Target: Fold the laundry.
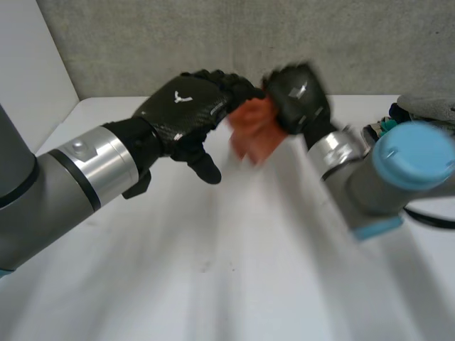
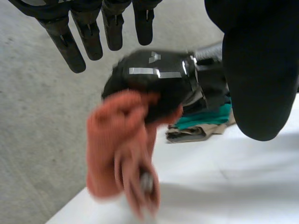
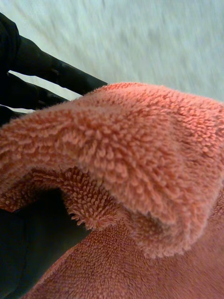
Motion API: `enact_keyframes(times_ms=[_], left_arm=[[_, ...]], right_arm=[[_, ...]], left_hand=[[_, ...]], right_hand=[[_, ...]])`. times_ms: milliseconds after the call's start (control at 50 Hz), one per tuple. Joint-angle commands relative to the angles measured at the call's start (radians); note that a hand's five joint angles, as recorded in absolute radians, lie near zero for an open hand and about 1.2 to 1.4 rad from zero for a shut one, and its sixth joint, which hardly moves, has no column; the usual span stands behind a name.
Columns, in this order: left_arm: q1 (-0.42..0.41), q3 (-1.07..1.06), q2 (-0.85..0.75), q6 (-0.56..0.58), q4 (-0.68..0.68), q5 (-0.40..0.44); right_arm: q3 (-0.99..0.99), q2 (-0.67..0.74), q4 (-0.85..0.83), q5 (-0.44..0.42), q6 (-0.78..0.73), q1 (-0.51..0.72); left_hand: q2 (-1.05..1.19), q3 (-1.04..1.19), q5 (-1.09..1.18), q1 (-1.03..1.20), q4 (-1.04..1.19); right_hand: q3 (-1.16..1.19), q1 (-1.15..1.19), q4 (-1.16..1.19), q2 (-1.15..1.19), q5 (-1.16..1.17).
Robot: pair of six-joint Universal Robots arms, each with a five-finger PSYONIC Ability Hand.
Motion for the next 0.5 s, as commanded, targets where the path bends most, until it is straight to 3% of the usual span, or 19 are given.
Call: enact_keyframes(times_ms=[20,140,220,300,400,440,500], left_arm=[[0.015,-0.006,0.021,-0.054,0.024,-0.011],[0.014,-0.019,0.028,-0.056,0.025,-0.008],[0.012,-0.02,0.029,-0.056,0.025,-0.006],[0.012,-0.022,0.029,-0.056,0.025,-0.006],[0.009,-0.023,0.028,-0.056,0.027,-0.006],[0.011,-0.025,0.028,-0.056,0.028,-0.006],[0.011,-0.033,0.026,-0.054,0.033,-0.005]], right_arm=[[-0.159,-0.029,-0.148,-0.057,0.2,-0.195],[-0.245,-0.047,-0.182,-0.058,0.383,-0.417],[-0.288,0.014,-0.182,-0.086,0.454,-0.562],[-0.331,0.107,-0.162,-0.199,0.486,-0.674],[-0.357,0.267,-0.136,-0.44,0.529,-0.792],[-0.354,0.333,-0.146,-0.494,0.53,-0.821],[-0.35,0.38,-0.157,-0.508,0.523,-0.844]], left_hand=[[0.047,0.051,0.038,0.057,0.055],[0.044,0.048,0.035,0.054,0.052],[0.044,0.048,0.035,0.054,0.052],[0.044,0.048,0.035,0.054,0.052],[0.044,0.048,0.035,0.054,0.052],[0.044,0.048,0.035,0.054,0.052],[0.044,0.048,0.035,0.054,0.052]], right_hand=[[0.248,0.419,0.213,0.269,0.345],[0.248,0.419,0.213,0.269,0.345],[0.248,0.419,0.213,0.269,0.345],[0.248,0.419,0.213,0.269,0.345],[0.248,0.419,0.213,0.269,0.345],[0.248,0.419,0.213,0.269,0.345],[0.248,0.419,0.213,0.269,0.345]])
